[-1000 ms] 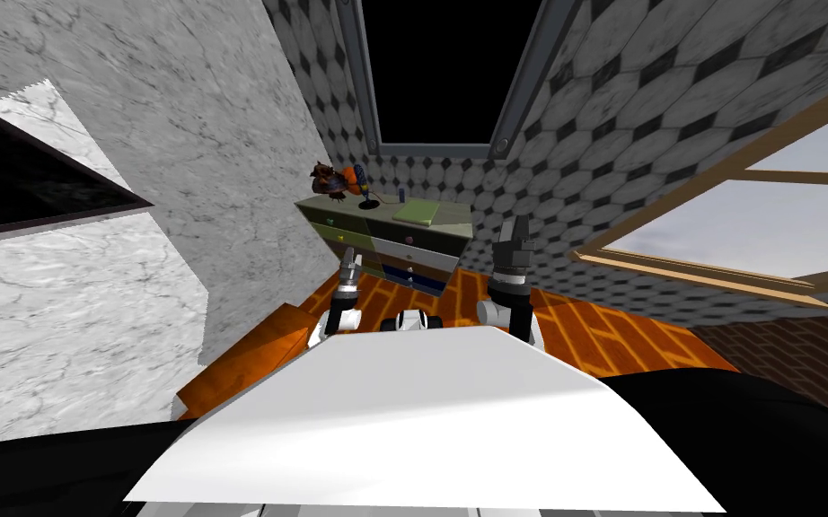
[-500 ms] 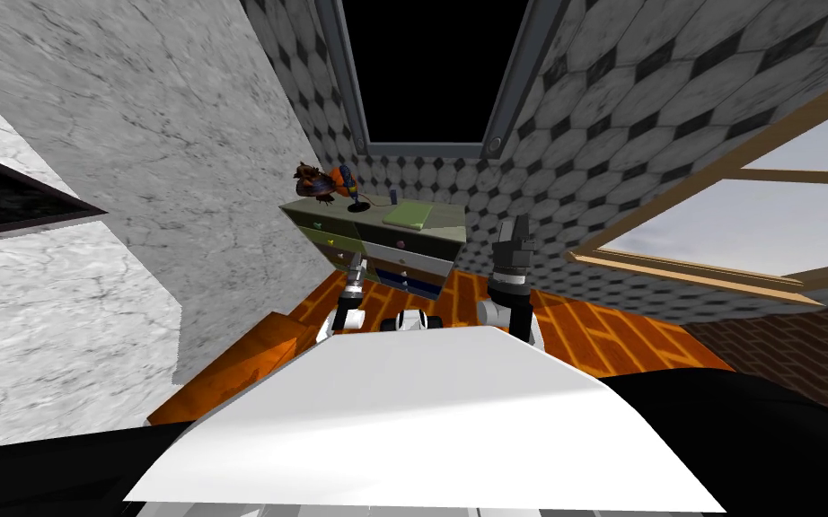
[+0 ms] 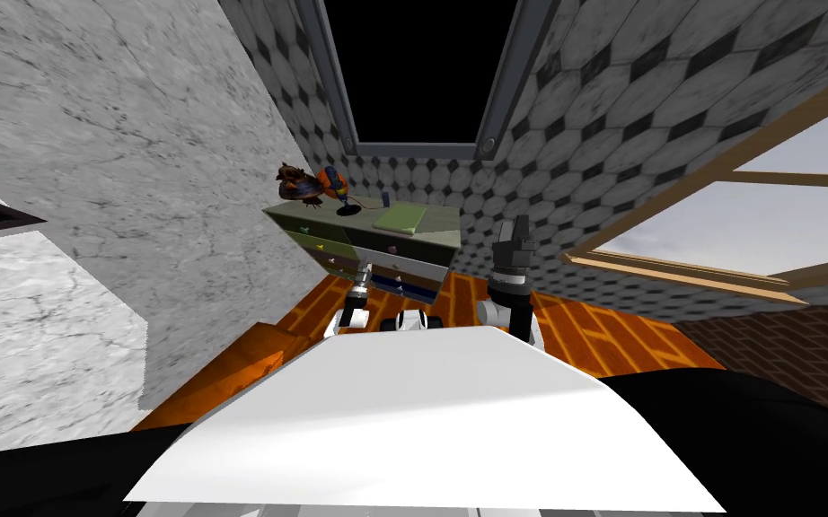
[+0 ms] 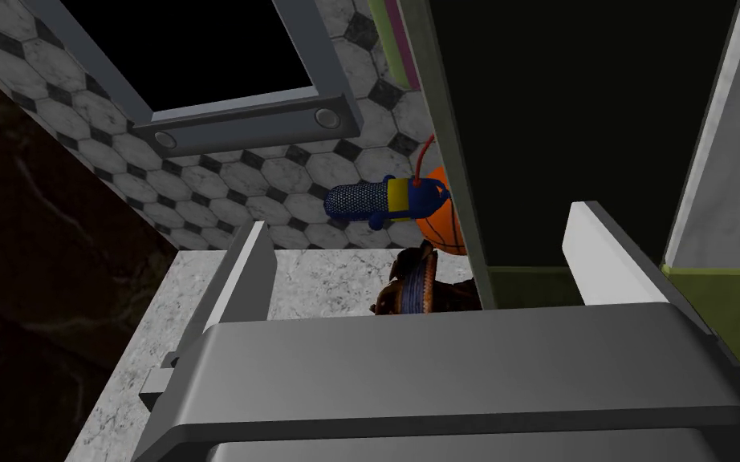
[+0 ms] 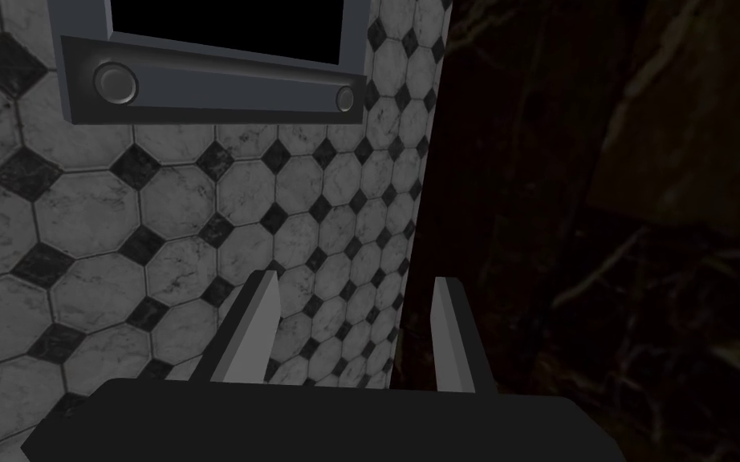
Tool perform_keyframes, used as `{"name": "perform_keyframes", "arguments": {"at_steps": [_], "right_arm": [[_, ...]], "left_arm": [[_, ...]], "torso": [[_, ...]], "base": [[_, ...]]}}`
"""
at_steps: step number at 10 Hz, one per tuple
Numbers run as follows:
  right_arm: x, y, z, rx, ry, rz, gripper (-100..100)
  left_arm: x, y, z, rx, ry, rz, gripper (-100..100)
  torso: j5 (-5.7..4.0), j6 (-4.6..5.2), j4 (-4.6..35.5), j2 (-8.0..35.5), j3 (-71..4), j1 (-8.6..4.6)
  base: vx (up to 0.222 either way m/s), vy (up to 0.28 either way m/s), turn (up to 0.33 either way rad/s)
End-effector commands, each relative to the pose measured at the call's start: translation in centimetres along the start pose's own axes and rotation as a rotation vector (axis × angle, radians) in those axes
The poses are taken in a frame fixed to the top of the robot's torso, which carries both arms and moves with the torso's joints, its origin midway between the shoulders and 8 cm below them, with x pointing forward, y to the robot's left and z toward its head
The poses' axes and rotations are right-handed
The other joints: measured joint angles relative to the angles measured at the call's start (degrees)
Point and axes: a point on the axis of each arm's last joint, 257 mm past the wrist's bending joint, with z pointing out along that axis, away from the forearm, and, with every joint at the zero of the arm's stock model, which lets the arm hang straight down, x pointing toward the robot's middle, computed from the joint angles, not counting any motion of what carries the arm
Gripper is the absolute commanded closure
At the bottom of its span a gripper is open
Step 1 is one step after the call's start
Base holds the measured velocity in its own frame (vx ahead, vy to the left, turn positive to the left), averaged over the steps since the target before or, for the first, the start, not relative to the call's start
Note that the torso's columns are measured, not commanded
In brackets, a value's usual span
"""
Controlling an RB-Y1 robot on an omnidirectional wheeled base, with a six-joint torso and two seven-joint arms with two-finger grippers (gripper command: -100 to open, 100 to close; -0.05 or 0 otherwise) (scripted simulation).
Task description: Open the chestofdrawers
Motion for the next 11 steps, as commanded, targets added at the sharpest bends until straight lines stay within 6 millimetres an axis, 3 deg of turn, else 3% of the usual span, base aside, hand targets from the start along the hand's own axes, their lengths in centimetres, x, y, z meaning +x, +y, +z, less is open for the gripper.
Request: {"name": "perform_keyframes", "arguments": {"at_steps": [1,8,11], "right_arm": [[0.0,0.0,0.0,0.0,0.0,0.0,0],[0.0,0.0,0.0,0.0,0.0,0.0,0],[0.0,0.0,0.0,0.0,0.0,0.0,0]], "left_arm": [[0.9,2.5,0.0,-0.057,0.011,-0.009,-100],[5.2,6.9,0.2,-0.161,0.012,-0.096,-100],[4.7,6.4,0.5,-0.152,0.014,-0.082,-100]], "torso": [[0.03,0.0,0.03,0.09,0.06,0.11],[0.04,0.0,0.05,0.14,0.09,0.12],[0.04,0.01,0.02,0.01,0.02,0.13]], "base": [[0.092,-0.076,-0.055],[0.091,-0.063,-0.041],[0.042,-0.016,-0.004]]}}
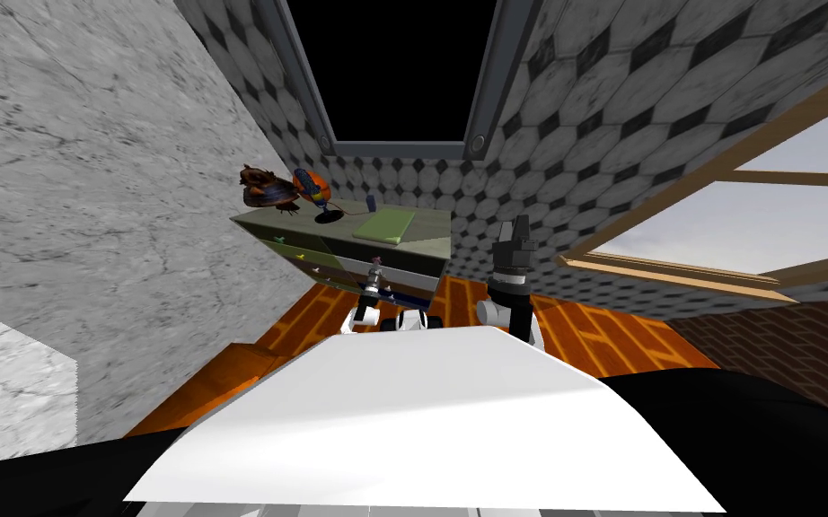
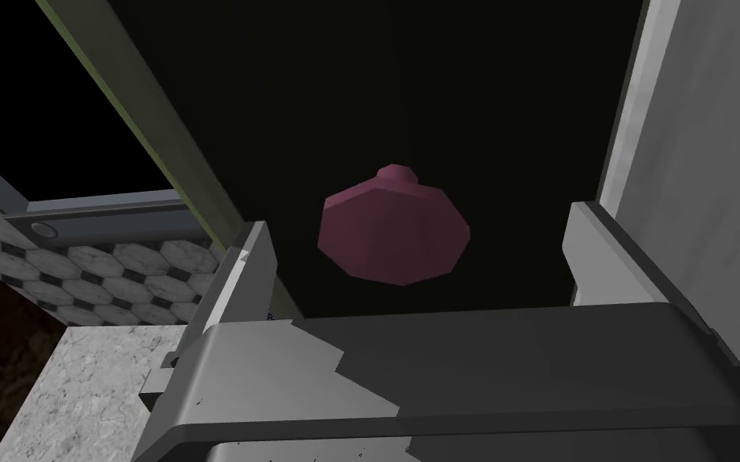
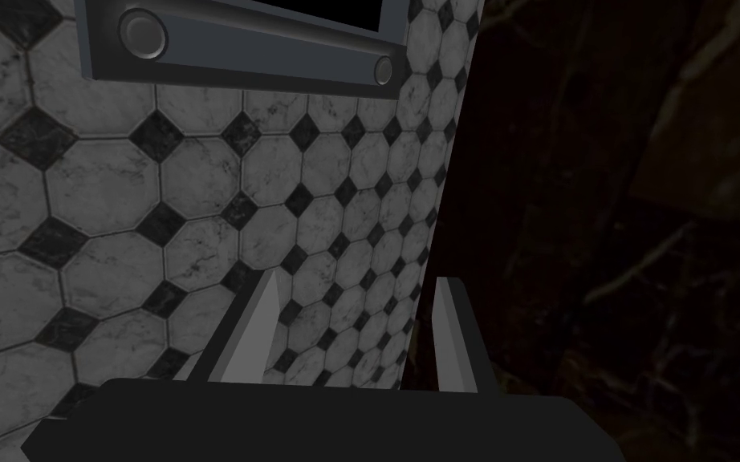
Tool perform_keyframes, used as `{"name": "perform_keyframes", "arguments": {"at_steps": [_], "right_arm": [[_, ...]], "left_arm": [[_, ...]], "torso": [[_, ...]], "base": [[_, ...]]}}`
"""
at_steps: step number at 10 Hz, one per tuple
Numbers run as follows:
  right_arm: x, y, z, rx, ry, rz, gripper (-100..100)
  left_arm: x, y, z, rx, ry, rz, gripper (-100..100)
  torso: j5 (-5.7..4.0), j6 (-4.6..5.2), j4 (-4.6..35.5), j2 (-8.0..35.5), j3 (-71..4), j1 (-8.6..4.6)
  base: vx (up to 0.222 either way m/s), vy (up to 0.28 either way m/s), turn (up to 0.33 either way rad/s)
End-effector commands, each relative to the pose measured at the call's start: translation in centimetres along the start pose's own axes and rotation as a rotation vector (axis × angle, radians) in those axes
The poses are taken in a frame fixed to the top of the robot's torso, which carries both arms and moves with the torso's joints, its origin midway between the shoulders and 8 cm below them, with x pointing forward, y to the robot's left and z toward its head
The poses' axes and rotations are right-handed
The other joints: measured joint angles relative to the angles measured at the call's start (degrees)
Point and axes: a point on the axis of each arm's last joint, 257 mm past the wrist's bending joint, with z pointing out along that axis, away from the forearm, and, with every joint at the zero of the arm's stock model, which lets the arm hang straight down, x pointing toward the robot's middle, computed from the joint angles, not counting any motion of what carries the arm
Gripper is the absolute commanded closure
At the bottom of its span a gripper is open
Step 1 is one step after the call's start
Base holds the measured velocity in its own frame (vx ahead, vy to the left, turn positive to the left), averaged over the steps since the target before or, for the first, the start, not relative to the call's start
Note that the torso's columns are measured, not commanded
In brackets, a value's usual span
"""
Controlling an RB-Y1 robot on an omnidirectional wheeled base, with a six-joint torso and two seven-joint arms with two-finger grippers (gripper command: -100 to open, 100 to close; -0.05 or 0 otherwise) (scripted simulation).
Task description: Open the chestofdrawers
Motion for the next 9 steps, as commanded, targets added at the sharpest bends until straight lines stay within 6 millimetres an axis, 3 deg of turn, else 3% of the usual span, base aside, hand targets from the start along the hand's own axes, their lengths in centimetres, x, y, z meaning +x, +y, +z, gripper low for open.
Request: {"name": "perform_keyframes", "arguments": {"at_steps": [1,7,8,9], "right_arm": [[0.0,0.0,0.0,0.0,0.0,0.0,0],[0.0,0.0,0.0,0.0,0.0,0.0,0],[0.0,0.0,0.0,0.0,0.0,0.0,0],[0.0,0.0,0.0,0.0,0.0,0.0,0]], "left_arm": [[0.0,0.0,0.1,-0.002,0.0,0.0,100],[0.0,-0.6,-0.2,0.001,0.008,0.001,100],[-0.8,-0.5,-0.3,-0.002,0.018,0.031,-100],[-1.2,-0.5,-0.3,-0.003,0.023,0.045,-100]], "torso": [[0.0,-0.01,-0.02,0.04,0.0,-0.01],[-0.04,0.0,0.0,0.03,0.01,-0.15],[-0.06,0.01,-0.09,-0.32,-0.19,-0.21],[-0.06,0.0,-0.14,-0.46,-0.29,-0.19]], "base": [[0.005,-0.002,0.001],[-0.146,0.047,0.016],[-0.009,-0.001,-0.006],[0.022,-0.011,-0.002]]}}
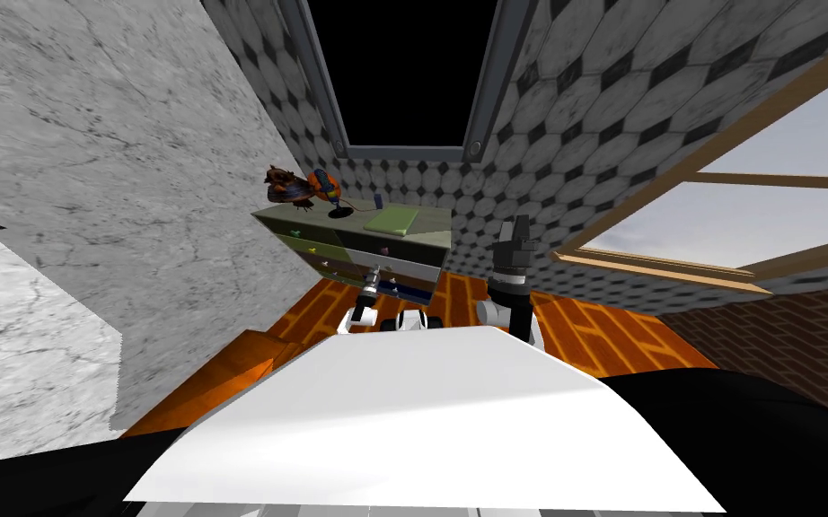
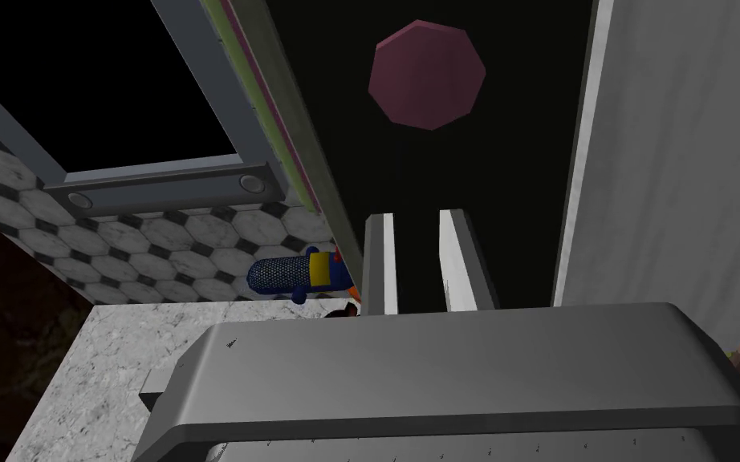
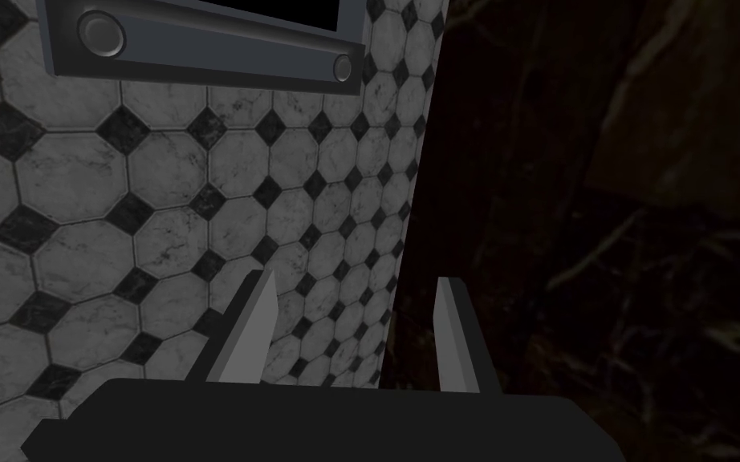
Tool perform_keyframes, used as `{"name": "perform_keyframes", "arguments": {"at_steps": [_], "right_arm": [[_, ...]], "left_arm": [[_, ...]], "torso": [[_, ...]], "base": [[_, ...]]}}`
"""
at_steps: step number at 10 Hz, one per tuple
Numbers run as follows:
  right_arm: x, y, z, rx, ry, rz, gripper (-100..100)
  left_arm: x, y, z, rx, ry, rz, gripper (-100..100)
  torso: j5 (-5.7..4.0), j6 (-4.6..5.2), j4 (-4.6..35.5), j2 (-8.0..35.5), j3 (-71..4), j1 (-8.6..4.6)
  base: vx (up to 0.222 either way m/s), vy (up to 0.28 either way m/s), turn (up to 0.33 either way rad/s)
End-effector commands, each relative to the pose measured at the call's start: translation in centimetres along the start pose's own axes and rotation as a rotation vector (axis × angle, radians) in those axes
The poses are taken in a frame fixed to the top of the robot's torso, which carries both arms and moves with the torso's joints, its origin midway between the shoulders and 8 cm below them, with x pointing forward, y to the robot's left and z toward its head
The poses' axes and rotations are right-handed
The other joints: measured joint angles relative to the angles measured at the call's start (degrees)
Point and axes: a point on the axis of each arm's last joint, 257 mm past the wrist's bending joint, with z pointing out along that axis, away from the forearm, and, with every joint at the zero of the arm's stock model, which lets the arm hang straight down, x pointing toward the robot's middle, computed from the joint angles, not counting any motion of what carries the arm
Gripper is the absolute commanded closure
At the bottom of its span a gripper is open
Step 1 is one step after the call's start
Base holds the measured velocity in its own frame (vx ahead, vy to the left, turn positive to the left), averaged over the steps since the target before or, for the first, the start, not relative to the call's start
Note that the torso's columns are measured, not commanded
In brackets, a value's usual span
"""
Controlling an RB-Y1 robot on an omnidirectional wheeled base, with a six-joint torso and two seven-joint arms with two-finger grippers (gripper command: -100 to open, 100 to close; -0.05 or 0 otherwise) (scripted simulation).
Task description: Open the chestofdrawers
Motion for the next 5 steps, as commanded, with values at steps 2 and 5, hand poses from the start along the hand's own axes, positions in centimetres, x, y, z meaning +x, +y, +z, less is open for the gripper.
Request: {"name": "perform_keyframes", "arguments": {"at_steps": [2,5], "right_arm": [[0.0,0.0,0.0,0.0,0.0,0.0,0],[0.0,0.0,0.0,0.0,0.0,0.0,0]], "left_arm": [[-1.0,-0.1,0.6,-0.01,0.009,0.031,-100],[-0.1,-0.1,1.5,-0.023,-0.005,-0.011,-100]], "torso": [[0.01,0.01,0.03,0.08,0.06,-0.01],[0.03,0.01,0.16,0.57,0.35,0.08]], "base": [[0.144,-0.056,-0.014],[0.135,-0.069,-0.01]]}}
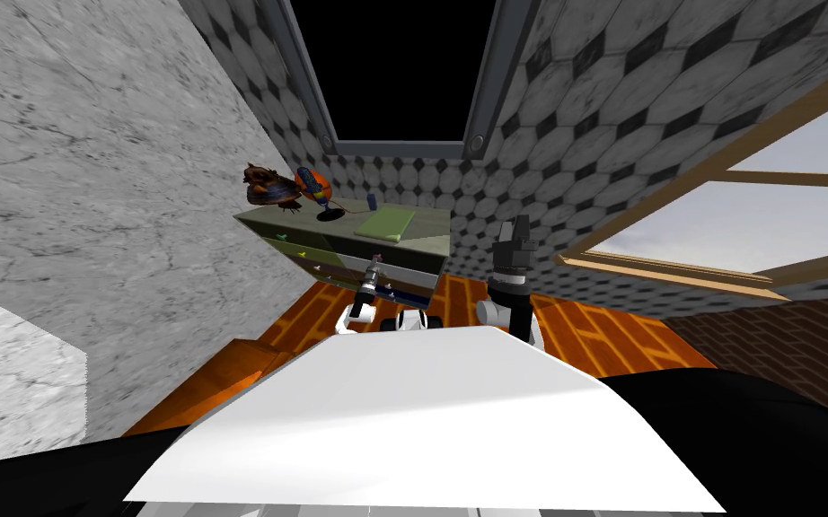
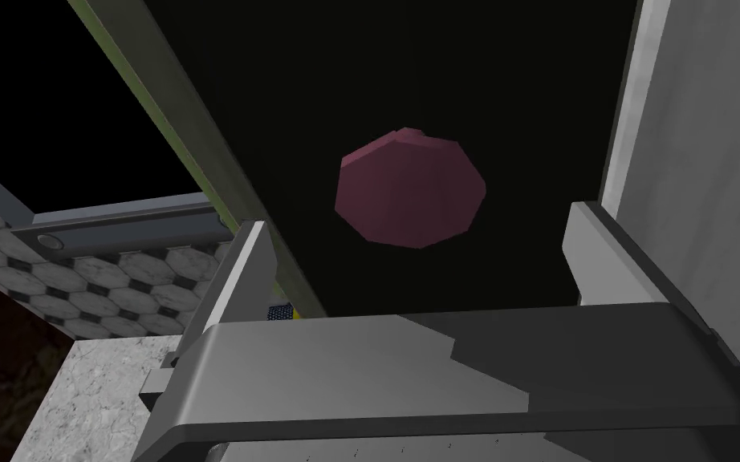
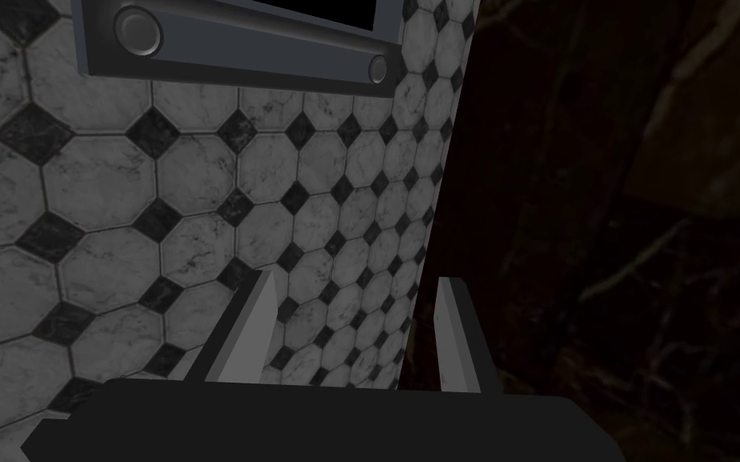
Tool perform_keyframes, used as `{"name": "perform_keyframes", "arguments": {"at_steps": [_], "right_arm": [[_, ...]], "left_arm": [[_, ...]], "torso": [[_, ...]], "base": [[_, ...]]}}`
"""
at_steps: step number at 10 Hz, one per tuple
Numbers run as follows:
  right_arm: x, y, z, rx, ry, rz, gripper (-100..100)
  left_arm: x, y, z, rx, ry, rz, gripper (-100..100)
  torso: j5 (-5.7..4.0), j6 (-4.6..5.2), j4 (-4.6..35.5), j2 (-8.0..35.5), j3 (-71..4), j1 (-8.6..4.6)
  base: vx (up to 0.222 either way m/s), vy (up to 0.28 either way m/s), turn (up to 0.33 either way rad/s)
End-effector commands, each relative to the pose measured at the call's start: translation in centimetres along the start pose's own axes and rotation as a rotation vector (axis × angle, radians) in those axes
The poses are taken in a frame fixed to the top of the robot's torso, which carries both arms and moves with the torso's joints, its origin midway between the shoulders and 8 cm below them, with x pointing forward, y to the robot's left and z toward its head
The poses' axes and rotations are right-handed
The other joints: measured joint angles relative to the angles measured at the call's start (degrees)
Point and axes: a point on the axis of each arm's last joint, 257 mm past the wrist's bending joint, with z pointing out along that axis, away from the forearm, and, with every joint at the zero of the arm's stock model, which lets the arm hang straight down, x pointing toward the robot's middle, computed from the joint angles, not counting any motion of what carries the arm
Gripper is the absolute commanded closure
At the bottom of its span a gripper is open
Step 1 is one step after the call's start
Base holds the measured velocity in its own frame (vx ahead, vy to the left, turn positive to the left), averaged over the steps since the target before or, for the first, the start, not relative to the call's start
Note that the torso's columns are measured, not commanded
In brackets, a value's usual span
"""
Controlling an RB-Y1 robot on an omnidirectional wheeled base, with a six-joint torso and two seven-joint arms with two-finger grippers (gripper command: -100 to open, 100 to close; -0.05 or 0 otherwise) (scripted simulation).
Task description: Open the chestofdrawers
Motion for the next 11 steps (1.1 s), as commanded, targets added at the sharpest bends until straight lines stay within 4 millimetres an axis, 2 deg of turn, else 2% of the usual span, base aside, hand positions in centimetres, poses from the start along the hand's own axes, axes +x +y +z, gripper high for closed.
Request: {"name": "perform_keyframes", "arguments": {"at_steps": [1,4,5,10,11], "right_arm": [[0.0,0.0,0.0,0.0,0.0,0.0,0],[0.0,0.0,0.0,0.0,0.0,0.0,0],[0.0,0.0,0.0,0.0,0.0,0.0,0],[0.0,0.0,0.0,0.0,0.0,0.0,0],[0.0,0.0,0.0,0.0,0.0,0.0,0]], "left_arm": [[1.4,-0.1,0.5,-0.004,-0.014,-0.052,-100],[1.0,-0.5,0.7,-0.001,-0.011,-0.039,-100],[1.0,-0.5,0.8,-0.003,-0.011,-0.039,100],[1.0,-1.2,0.4,0.002,-0.002,-0.04,100],[1.1,-0.7,0.3,-0.009,-0.001,-0.039,100]], "torso": [[0.04,-0.01,0.05,0.19,0.12,0.16],[0.02,0.0,-0.02,-0.13,-0.06,0.06],[0.01,-0.01,-0.05,-0.13,-0.09,0.04],[-0.02,-0.05,0.17,0.17,0.09,0.11],[-0.03,-0.07,0.19,0.15,0.06,0.11]], "base": [[0.035,-0.01,-0.001],[0.037,-0.008,-0.005],[0.0,0.0,0.0],[-0.161,0.046,0.018],[-0.097,0.032,-0.004]]}}
